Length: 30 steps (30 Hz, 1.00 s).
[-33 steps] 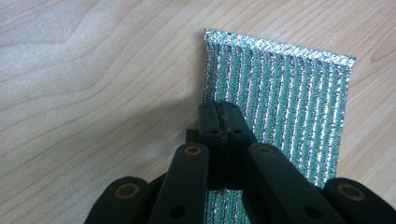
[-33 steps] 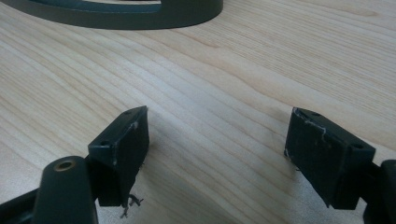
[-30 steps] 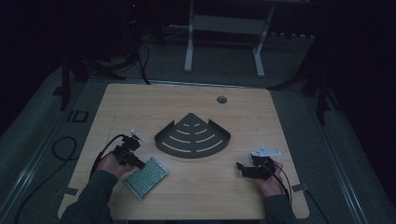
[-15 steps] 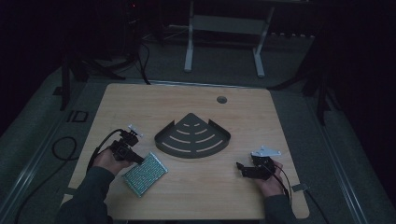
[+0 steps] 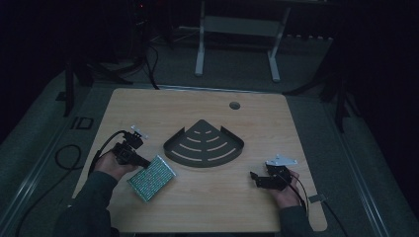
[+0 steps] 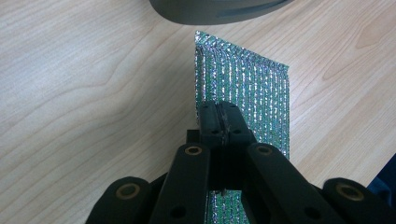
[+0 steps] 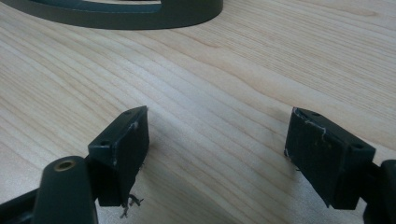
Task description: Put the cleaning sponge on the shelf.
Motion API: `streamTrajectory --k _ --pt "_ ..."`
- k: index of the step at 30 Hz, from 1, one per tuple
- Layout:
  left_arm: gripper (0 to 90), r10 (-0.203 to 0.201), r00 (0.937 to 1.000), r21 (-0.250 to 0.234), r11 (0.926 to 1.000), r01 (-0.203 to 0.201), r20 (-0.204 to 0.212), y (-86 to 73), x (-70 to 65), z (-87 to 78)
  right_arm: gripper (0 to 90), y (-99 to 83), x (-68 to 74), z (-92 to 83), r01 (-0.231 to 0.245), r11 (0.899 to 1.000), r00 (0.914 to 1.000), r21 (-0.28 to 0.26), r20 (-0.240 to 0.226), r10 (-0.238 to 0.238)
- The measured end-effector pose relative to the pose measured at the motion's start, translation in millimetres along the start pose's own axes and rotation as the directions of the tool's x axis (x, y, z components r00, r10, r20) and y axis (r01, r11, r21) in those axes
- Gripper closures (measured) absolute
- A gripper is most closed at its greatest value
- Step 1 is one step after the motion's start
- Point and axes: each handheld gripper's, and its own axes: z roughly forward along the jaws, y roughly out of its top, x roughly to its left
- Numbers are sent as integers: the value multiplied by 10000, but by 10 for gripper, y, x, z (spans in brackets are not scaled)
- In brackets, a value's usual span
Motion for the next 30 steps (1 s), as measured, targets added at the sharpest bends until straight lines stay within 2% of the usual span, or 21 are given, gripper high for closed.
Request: streamTrajectory --k 13,27,30 --pt "900 46 10000 -501 9987 -45 29 101 16 -154 210 0 0 0 -4 10000 10000 4 -1 4" --pt "900 175 9998 -586 9981 -175 0 246 10 -240 210 0 1 -1 -13 10000 10000 7 -3 13" --pt "900 99 9999 -608 9981 -101 -23 291 9 -257 210 0 1 -1 -11 10000 10000 9 -1 11"
